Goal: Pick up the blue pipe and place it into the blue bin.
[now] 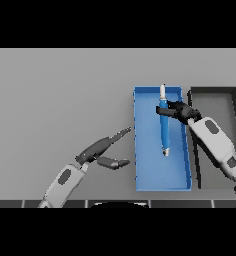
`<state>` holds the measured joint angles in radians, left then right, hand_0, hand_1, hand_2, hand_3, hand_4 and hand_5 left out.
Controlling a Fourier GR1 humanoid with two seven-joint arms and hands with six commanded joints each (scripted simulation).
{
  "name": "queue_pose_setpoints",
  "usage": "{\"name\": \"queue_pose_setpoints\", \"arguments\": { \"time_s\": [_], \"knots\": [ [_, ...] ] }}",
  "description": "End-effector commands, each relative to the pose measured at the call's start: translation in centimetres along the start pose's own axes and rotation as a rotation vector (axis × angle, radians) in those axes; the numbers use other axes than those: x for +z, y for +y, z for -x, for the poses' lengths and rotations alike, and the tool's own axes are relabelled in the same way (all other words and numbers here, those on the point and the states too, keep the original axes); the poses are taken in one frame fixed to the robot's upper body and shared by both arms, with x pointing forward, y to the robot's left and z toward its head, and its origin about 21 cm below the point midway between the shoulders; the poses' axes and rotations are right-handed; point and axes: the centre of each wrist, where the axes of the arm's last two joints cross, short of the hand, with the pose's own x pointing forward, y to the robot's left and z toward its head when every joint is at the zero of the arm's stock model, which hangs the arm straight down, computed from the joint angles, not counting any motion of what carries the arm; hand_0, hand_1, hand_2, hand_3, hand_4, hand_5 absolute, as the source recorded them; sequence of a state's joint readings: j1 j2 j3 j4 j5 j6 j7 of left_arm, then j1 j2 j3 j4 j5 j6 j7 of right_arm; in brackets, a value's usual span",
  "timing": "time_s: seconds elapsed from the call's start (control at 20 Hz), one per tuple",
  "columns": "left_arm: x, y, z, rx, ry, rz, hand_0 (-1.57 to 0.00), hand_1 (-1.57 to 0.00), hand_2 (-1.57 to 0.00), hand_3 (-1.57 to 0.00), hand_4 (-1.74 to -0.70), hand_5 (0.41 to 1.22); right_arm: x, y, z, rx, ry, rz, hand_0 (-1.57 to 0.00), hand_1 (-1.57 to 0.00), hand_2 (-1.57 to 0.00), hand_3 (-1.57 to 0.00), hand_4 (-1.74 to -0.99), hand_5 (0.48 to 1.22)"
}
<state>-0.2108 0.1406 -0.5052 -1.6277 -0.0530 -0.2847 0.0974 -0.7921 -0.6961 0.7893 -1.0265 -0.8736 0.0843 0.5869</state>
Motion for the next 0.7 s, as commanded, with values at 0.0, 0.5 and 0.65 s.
{"name": "queue_pose_setpoints", "arguments": {
  "time_s": [0.0,0.5,0.65],
  "knots": [
    [0.00,0.12,0.08,0.002,0.007,0.000,0.00,0.00,0.00,0.00,-0.88,0.480,-0.05,-0.08,-0.11,0.014,0.002,0.007,-0.07,-0.07,-0.06,-0.04,-1.131,0.829],
    [0.21,0.13,-0.06,0.002,0.023,0.002,0.00,0.00,0.00,0.00,-0.89,0.479,-0.54,0.30,0.07,-0.007,-0.035,-0.026,-0.21,-0.10,-0.02,0.00,-1.152,0.802],
    [0.22,-0.30,0.26,0.009,0.022,0.011,0.00,0.00,0.00,0.00,-0.89,0.480,-0.36,0.08,0.04,0.001,-0.028,-0.026,-0.21,-0.10,-0.02,0.00,-1.152,0.798]
  ]
}}
